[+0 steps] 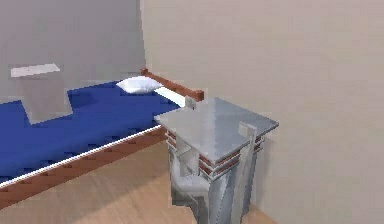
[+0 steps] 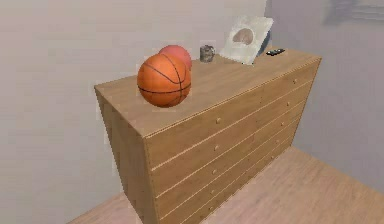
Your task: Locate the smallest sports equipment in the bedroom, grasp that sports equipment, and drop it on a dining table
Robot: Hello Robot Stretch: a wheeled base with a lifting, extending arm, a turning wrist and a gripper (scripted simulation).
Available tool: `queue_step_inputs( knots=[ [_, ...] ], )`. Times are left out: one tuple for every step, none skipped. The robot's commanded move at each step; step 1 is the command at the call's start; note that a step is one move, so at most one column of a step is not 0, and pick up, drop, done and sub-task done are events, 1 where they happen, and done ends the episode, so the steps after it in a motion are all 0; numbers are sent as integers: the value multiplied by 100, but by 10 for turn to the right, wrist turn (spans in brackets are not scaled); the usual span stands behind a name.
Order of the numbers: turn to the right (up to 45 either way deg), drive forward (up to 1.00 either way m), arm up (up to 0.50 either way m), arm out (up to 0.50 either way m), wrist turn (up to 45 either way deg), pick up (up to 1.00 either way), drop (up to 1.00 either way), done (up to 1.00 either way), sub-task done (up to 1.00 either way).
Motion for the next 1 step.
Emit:
queue_step_inputs(
  knots=[
    [0, 0, 38, 0, 0, 0, 0, 0, 0]
  ],
)
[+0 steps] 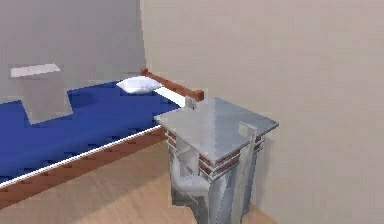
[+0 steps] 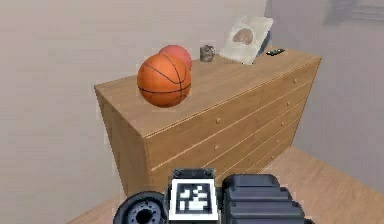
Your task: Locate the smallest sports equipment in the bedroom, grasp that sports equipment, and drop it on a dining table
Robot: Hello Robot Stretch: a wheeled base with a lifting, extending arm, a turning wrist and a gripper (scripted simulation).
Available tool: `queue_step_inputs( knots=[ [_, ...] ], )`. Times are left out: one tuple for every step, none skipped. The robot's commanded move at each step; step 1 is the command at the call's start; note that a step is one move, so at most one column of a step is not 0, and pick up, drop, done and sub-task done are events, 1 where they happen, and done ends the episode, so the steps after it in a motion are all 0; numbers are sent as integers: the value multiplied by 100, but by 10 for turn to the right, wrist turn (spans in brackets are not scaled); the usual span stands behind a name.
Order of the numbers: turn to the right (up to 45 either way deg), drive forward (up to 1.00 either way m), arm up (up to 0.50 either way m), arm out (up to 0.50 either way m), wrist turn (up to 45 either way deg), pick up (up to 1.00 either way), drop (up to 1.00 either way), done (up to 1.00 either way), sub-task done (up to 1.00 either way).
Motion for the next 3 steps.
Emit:
queue_step_inputs(
  knots=[
    [0, 0, 0, 44, 0, 0, 0, 0, 0],
    [0, 0, 0, 0, 450, 0, 0, 0, 0],
    [0, 0, 0, 0, 450, 0, 0, 0, 0]
  ],
)
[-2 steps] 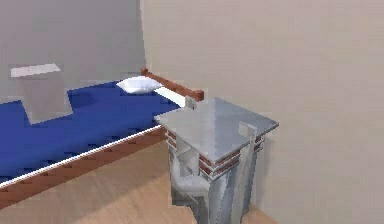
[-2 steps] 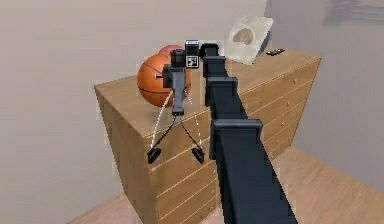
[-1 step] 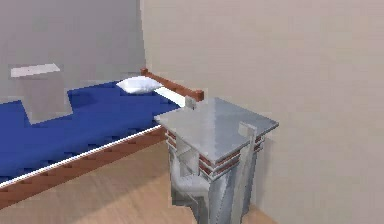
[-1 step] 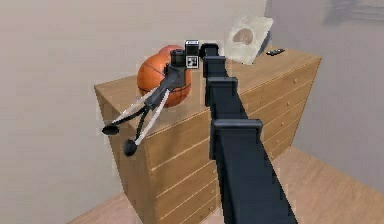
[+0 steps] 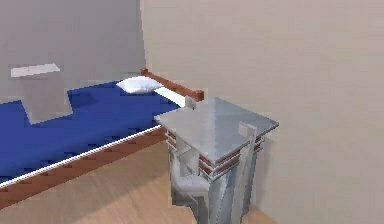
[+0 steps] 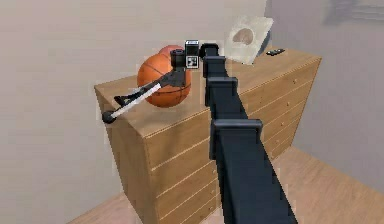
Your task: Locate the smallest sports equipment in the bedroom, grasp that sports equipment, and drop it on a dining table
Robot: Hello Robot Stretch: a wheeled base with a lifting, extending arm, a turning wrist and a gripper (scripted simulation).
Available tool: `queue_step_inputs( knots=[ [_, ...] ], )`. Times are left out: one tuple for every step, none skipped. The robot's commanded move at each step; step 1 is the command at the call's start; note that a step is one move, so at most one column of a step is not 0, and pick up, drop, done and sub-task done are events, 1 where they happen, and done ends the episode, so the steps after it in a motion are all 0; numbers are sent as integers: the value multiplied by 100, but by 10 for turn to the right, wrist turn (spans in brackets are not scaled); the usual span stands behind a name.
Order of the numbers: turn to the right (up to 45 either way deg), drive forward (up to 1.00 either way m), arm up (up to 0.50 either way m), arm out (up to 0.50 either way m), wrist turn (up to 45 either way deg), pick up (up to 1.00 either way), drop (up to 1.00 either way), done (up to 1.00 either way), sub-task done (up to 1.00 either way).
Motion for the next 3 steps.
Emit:
queue_step_inputs(
  knots=[
    [0, 0, 0, 0, 450, 0, 0, 0, 0],
    [0, 0, 0, 0, 210, 0, 0, 0, 0],
    [0, 0, 0, 0, 0, 100, 0, 0, 0]
  ],
)
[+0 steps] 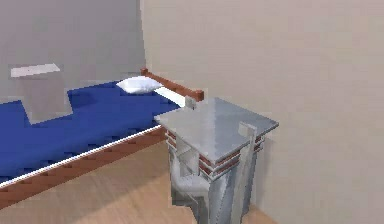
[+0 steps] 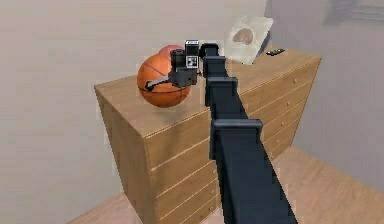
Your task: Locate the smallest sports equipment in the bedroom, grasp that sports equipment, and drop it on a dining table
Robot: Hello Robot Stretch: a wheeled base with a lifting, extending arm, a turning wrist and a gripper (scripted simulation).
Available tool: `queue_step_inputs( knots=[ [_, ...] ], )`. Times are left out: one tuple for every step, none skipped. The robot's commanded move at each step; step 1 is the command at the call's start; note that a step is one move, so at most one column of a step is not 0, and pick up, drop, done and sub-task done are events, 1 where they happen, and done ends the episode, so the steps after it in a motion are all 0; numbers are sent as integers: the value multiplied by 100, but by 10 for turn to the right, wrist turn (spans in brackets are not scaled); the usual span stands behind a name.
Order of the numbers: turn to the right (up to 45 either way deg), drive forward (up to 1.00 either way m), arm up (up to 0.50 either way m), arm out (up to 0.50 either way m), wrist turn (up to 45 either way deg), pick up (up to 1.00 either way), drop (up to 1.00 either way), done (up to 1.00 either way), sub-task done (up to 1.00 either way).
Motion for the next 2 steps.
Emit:
queue_step_inputs(
  knots=[
    [0, 0, 0, 0, -450, 0, 0, 0, 0],
    [0, 0, 0, 0, -450, 0, 0, 0, 0]
  ],
)
